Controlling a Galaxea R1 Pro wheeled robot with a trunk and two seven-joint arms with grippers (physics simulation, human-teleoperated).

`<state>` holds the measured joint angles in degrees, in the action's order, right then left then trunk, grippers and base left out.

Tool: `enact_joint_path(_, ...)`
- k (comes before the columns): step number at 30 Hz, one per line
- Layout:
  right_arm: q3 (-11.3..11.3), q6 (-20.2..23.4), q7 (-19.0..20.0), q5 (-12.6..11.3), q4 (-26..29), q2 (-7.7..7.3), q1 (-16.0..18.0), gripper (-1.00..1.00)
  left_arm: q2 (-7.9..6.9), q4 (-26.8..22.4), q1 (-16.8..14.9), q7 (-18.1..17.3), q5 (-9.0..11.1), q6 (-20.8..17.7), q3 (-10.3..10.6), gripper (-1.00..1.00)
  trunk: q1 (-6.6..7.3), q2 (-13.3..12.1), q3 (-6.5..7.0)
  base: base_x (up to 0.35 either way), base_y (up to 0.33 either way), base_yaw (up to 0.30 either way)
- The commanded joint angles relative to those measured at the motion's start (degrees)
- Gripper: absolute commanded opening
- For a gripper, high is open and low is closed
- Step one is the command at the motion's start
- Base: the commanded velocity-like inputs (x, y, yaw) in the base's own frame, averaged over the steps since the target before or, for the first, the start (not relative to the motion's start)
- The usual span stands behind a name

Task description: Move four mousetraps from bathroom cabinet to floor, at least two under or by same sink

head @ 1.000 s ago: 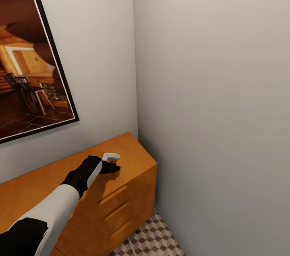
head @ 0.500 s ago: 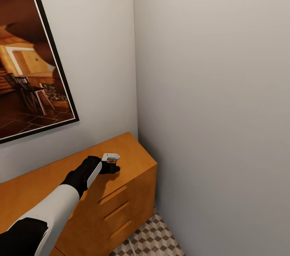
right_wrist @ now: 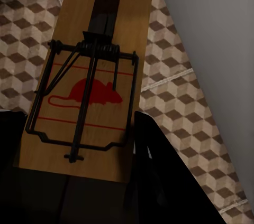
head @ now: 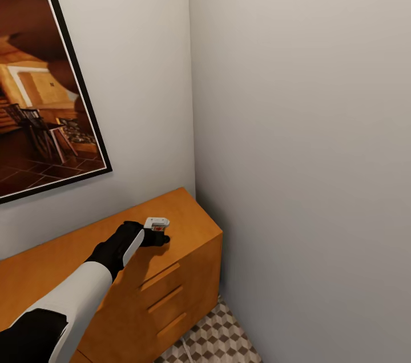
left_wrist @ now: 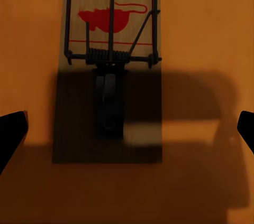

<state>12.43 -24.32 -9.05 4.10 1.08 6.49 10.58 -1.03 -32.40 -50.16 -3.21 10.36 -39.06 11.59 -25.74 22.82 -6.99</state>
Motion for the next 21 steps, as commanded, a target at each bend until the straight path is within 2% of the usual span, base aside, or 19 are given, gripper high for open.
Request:
enact_joint_path(1,0.32,-0.11,-0.35,0.21,-0.08,0.02,0.06,-1.00,-0.11,1.99,-0.03,0.31,-0.08,-0.21,0.39,1.00,-0.04,0.10,-0.13,0.000,0.000,0.000)
enact_joint_path(18,0.32,-0.11,-0.35,0.21,-0.11,0.02,0.06,-1.00,-0.12,2.10,-0.03,0.31,-0.08,-0.20,0.41,1.00,-0.04,0.10,-0.13,0.000,0.000,0.000)
enact_joint_path(19,0.32,-0.11,-0.35,0.21,-0.11,0.02,0.06,-1.00,-0.12,2.10,-0.03,0.31,-0.08,-0.19,0.41,-1.00,-0.04,0.10,-0.13,0.000,0.000,0.000)
enact_joint_path(21,0.32,-0.11,-0.35,0.21,-0.10,0.04,0.06,-1.00,-0.12,2.09,-0.03,0.31,-0.08,-0.19,0.40,-1.00,-0.04,0.10,-0.13,0.000,0.000,0.000)
